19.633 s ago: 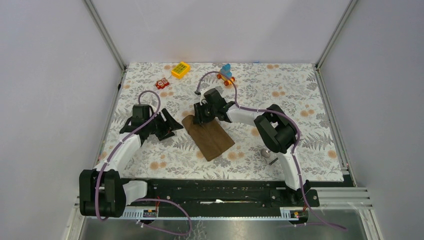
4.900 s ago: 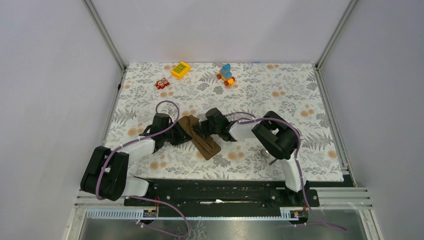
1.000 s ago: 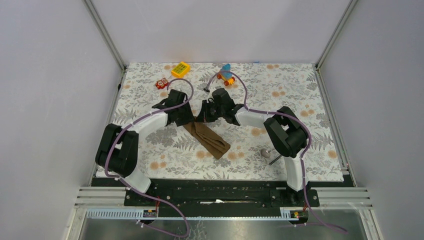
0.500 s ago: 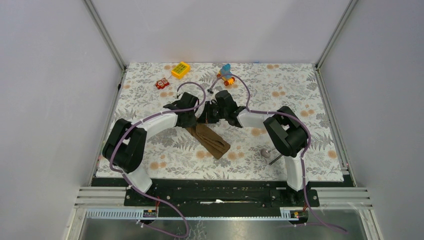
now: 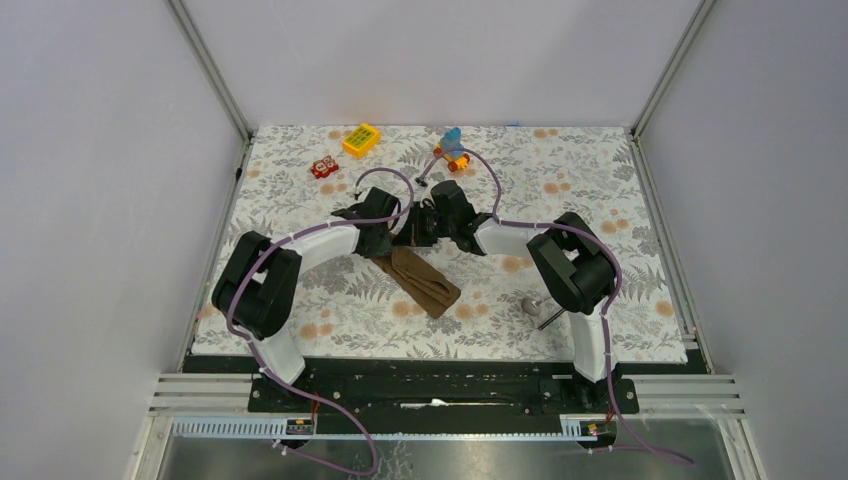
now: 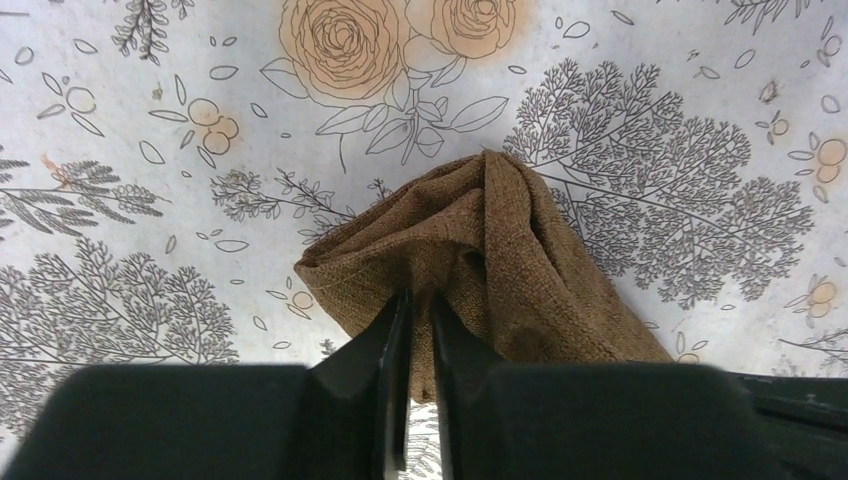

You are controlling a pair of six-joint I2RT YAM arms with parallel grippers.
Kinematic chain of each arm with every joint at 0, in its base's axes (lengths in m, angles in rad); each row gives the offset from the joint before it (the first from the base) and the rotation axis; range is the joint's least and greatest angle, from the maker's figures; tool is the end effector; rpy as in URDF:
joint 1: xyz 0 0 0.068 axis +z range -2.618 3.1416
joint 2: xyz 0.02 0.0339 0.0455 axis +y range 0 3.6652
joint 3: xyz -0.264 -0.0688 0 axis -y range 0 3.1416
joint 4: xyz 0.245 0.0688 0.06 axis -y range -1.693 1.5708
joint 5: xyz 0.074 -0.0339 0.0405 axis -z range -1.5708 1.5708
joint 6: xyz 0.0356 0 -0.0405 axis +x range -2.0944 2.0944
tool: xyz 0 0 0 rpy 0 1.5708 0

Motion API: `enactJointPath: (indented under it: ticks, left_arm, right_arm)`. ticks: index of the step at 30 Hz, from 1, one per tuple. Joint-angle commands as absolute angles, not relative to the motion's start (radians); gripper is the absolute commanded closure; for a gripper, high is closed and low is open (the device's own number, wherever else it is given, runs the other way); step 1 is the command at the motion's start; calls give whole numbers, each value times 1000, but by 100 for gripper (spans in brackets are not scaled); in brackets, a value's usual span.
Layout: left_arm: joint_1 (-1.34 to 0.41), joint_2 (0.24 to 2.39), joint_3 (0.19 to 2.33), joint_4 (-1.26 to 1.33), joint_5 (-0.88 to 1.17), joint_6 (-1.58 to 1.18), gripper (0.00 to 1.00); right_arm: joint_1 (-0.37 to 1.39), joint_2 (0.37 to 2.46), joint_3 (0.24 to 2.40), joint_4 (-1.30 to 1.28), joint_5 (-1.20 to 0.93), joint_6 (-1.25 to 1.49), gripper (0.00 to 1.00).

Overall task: Fold the napkin into a case and place the utensils inside
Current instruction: Pick up the top corner of the smaller rectangle folded napkin from the center of the board, then grasp the top corner of the smaller rectangle folded napkin from the folded napkin.

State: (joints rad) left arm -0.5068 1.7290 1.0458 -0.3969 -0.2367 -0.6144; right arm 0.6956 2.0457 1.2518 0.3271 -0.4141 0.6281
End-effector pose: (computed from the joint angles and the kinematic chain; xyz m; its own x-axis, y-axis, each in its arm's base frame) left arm 0.3019 -0.1581 0.1703 -0.8464 -0.1711 -0.5043 -0.1379 0.9851 -0.1027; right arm 0.3366 0.2997 0.1677 -0.7864 0.0443 -0.6162 -0.4949 0.5518 0.6713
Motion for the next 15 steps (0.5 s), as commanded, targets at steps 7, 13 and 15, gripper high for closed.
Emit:
enactJointPath:
  ticks: [7,13,15]
  left_arm:
    - [-507,1642,997,-281,-221,-600,100]
    - [-489,1520,863,-151,-180,-609,100]
    - [-479,1486,825,-110,-162,-614,100]
  right_arm:
    - [700,2033,1226,436,-431,715,100]
    - [729,2062,1212,488,-391,790,100]
    - [739,2080,1218,482,-371,798,100]
